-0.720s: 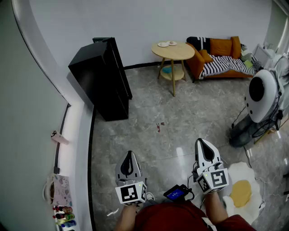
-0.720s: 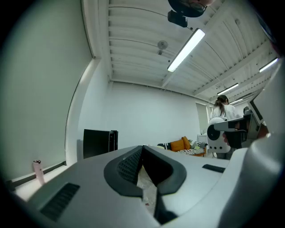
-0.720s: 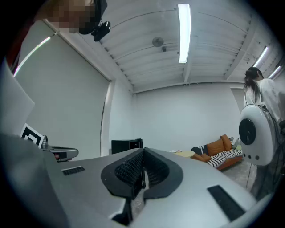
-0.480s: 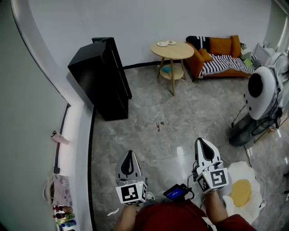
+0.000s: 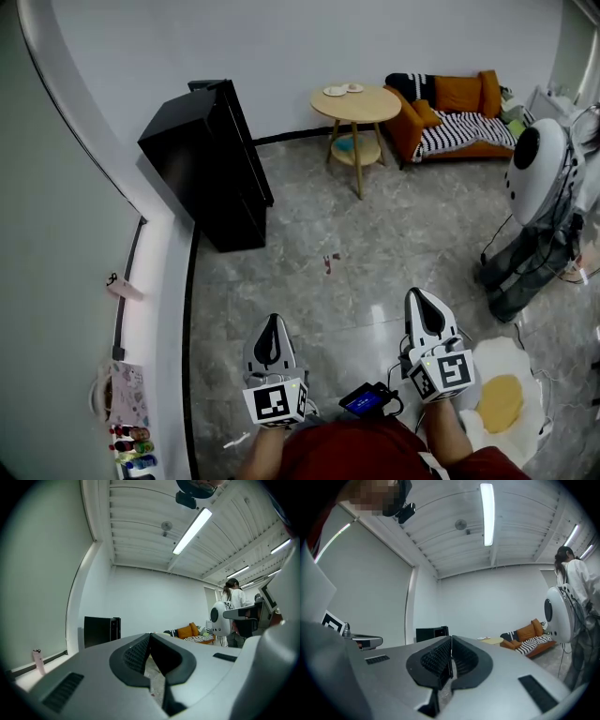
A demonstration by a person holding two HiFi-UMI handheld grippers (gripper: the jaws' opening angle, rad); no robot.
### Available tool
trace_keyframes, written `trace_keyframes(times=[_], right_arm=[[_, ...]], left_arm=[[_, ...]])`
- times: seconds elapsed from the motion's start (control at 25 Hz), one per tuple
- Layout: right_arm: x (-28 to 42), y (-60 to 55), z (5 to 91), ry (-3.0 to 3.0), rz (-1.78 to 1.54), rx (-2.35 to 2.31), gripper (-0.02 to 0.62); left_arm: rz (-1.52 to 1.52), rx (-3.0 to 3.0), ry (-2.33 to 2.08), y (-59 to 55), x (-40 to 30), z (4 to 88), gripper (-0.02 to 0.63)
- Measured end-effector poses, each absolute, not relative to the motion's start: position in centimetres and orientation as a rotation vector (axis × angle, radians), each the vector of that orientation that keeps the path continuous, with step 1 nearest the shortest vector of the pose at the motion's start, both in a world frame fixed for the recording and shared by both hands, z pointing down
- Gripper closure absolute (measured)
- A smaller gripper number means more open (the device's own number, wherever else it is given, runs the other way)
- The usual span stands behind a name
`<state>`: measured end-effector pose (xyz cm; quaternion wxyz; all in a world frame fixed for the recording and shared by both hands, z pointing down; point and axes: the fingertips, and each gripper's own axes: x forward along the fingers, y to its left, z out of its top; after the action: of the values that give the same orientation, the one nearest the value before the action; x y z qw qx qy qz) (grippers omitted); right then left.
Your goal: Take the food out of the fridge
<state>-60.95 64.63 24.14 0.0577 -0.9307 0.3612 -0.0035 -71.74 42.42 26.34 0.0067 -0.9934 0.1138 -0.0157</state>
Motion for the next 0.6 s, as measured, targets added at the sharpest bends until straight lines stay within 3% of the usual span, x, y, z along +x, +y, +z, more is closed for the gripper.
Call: trace_keyframes(times=[0.6], right_arm=[[-56.3, 69.0, 25.6, 1.118, -0.061, -2.803, 0.572]], left_arm=[[-0.059, -3.117, 0.404, 46.8, -68.3, 27.0, 0.593]])
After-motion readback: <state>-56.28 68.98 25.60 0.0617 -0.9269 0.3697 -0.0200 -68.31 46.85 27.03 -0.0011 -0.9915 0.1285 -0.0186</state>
